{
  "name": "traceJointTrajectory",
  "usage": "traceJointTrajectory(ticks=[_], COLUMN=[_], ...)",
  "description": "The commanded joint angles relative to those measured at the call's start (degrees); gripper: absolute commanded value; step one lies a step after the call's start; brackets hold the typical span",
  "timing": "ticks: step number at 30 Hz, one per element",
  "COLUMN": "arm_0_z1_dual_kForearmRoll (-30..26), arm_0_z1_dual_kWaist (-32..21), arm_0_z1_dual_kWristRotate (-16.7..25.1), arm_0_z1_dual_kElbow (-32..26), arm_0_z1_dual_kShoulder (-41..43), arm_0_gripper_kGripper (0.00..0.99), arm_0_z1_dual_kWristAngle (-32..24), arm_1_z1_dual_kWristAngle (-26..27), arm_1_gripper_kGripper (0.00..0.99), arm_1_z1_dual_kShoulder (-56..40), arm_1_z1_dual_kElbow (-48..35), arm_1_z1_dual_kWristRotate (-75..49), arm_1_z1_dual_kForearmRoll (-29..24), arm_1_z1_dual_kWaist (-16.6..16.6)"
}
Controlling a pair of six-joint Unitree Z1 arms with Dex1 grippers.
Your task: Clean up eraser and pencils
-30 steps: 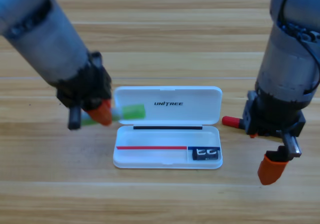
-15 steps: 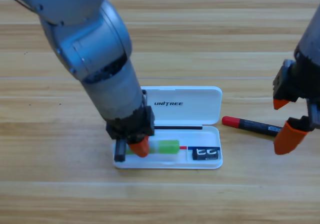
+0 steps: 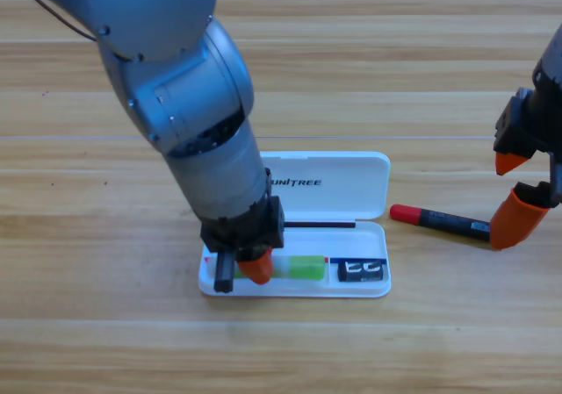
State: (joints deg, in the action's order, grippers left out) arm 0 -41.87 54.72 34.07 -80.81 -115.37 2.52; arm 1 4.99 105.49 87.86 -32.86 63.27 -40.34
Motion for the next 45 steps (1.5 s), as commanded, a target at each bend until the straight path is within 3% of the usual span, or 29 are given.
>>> traceJointTrajectory(ticks=[1, 15, 22, 27, 39, 45], arm_0_z1_dual_kForearmRoll=[0.65, 0.74, 0.83, 0.83, 1.00, 1.18], arm_0_z1_dual_kWaist=[1.00, 0.21, -0.32, -0.49, -0.93, -0.93], arm_0_z1_dual_kWristRotate=[-0.23, 0.65, 1.00, 1.26, 1.53, 1.53], arm_0_z1_dual_kElbow=[-0.23, 0.13, -0.31, -0.67, -0.49, -0.49], arm_0_z1_dual_kShoulder=[-3.19, -3.45, -3.54, -3.63, -3.72, -3.63], arm_0_gripper_kGripper=[0.074, 0.074, 0.074, 0.074, 0.075, 0.078], arm_0_z1_dual_kWristAngle=[0.29, 1.43, 1.61, 1.96, 2.31, 2.57], arm_1_z1_dual_kWristAngle=[-0.68, -2.09, -7.62, -6.83, -5.34, -5.16], arm_1_gripper_kGripper=[0.989, 0.988, 0.977, 0.953, 0.922, 0.836], arm_1_z1_dual_kShoulder=[0.86, 2.71, 11.32, 17.38, 21.87, 23.62], arm_1_z1_dual_kElbow=[-1.91, -1.91, -0.15, 2.23, 4.77, 4.60], arm_1_z1_dual_kWristRotate=[-0.89, -1.77, -3.88, -7.30, -10.56, -11.35], arm_1_z1_dual_kForearmRoll=[-1.05, -2.63, -10.36, -10.71, -11.07, -11.07], arm_1_z1_dual_kWaist=[1.41, 1.41, 4.66, 5.10, 5.10, 5.10])
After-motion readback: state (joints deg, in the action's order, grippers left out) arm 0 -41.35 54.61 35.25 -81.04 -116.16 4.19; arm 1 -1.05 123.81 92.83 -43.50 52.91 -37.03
